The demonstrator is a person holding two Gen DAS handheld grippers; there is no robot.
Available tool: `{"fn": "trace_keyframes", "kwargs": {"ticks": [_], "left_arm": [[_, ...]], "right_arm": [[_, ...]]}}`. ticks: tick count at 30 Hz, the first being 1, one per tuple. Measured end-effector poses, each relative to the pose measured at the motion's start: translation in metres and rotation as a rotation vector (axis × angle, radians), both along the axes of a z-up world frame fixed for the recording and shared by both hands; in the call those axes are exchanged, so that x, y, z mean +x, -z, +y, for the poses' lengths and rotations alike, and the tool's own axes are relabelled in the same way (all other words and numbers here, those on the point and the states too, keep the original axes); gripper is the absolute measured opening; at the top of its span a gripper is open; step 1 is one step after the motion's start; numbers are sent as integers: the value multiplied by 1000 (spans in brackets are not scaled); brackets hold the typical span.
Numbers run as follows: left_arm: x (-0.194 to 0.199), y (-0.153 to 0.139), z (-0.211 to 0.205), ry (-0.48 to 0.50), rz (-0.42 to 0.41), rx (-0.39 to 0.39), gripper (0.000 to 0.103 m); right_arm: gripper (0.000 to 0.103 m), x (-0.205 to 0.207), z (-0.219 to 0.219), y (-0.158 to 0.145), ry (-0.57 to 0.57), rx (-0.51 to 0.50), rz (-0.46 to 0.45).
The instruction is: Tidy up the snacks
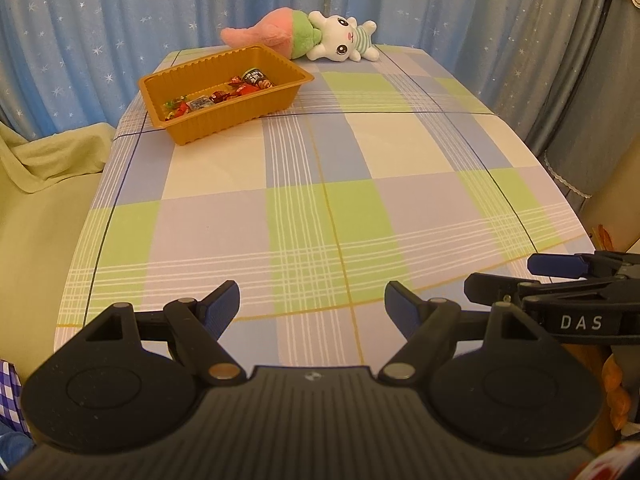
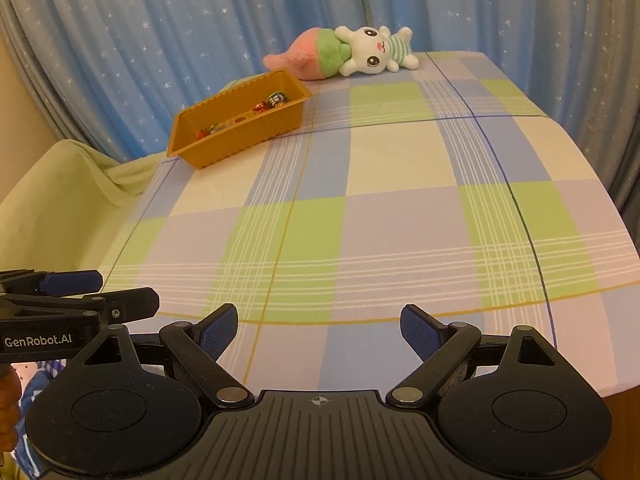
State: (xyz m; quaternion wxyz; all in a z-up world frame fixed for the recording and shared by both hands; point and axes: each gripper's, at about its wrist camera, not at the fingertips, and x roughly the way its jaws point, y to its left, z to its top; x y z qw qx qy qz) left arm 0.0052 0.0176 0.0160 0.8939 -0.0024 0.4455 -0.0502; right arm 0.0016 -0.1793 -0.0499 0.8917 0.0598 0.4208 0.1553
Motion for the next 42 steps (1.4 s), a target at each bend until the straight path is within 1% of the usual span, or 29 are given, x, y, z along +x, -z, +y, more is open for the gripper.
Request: {"fn": "trace_keyframes", "kwargs": {"ticks": [28, 42], "left_arm": [[-5, 1, -4, 4, 0, -1, 78], [-6, 0, 1, -4, 1, -4, 78]], "right_arm": [[88, -3, -4, 3, 4, 3, 8], [88, -2, 2, 4, -8, -1, 10]]}}
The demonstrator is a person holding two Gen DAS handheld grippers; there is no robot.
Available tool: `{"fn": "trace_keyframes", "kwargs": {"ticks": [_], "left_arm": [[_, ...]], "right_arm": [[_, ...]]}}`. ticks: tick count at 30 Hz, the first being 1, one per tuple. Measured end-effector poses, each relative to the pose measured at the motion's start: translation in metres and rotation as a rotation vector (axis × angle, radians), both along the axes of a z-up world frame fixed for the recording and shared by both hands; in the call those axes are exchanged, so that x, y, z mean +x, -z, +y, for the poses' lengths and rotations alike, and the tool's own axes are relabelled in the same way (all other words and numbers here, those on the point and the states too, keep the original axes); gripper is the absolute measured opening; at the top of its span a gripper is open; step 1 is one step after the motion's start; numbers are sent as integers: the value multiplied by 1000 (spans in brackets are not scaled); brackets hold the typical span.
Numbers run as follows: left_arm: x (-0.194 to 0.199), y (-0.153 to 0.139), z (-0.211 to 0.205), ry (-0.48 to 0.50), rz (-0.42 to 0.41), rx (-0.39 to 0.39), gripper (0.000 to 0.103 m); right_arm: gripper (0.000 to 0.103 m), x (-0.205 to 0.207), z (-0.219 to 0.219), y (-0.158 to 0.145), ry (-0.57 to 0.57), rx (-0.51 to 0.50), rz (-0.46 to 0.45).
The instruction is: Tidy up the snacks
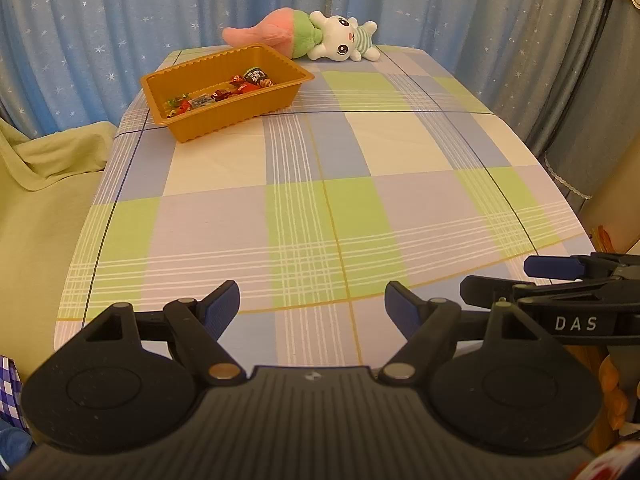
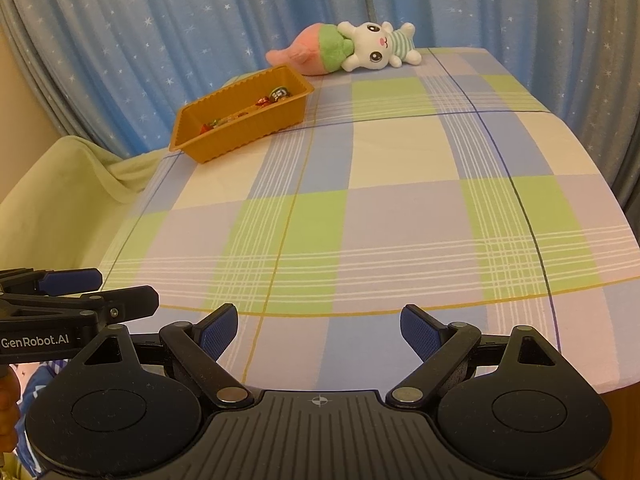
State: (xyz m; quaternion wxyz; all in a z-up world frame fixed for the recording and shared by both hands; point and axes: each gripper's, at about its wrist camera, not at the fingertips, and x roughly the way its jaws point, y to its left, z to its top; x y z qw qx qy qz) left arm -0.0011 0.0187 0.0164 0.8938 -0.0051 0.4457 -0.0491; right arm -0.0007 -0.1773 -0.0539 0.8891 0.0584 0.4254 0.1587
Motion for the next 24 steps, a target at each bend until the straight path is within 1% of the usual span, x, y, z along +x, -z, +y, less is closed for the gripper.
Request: {"fn": "trace_keyframes", "kwargs": {"ticks": [24], "left_arm": [[-3, -1, -6, -32, 5, 8, 78]], "right_arm": [[88, 3, -4, 1, -28, 1, 1]]}}
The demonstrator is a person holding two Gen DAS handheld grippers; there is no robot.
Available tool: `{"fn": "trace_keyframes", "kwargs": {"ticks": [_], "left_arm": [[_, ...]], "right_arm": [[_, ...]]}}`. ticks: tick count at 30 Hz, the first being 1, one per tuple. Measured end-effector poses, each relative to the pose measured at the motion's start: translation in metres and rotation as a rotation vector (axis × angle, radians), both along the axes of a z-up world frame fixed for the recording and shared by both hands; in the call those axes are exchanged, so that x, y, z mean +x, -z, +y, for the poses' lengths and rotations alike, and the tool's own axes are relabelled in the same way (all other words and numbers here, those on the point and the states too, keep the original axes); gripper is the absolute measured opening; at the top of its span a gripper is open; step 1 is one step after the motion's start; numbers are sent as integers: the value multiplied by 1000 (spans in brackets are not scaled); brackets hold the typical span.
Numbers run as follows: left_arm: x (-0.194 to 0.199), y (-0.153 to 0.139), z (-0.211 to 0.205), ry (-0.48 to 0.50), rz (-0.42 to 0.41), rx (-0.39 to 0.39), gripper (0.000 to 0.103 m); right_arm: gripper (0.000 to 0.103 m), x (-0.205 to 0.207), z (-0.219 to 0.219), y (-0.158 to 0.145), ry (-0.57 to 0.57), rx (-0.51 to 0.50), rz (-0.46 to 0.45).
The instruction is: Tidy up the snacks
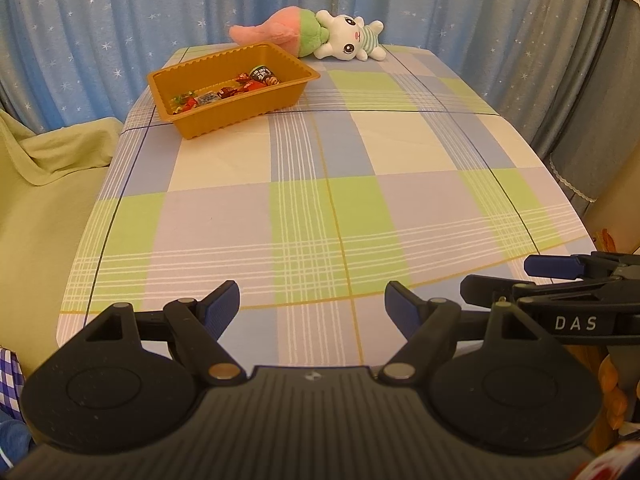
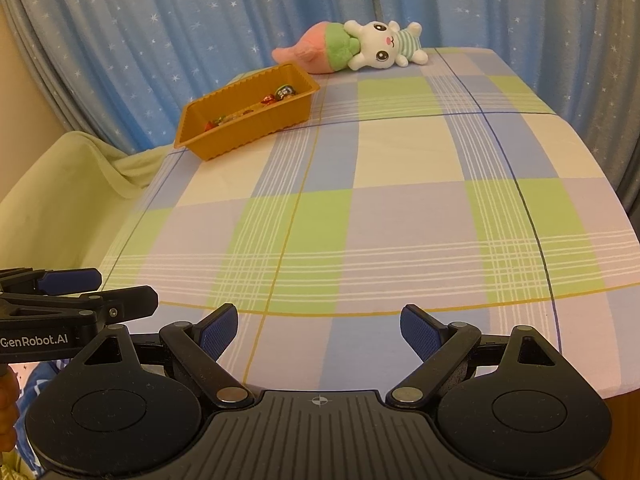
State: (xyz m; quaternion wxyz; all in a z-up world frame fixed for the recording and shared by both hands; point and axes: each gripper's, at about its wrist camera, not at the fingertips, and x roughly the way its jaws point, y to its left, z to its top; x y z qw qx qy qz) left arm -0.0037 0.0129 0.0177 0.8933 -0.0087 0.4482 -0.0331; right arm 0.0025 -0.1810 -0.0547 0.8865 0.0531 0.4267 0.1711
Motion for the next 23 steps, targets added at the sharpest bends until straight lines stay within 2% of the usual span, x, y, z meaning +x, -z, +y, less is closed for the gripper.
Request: {"fn": "trace_keyframes", "kwargs": {"ticks": [14, 23], "left_arm": [[1, 2, -8, -15, 9, 10, 78], [18, 6, -11, 5, 21, 6, 81]], "right_arm": [[88, 2, -10, 1, -10, 11, 3], [88, 12, -16, 3, 17, 12, 11]]}}
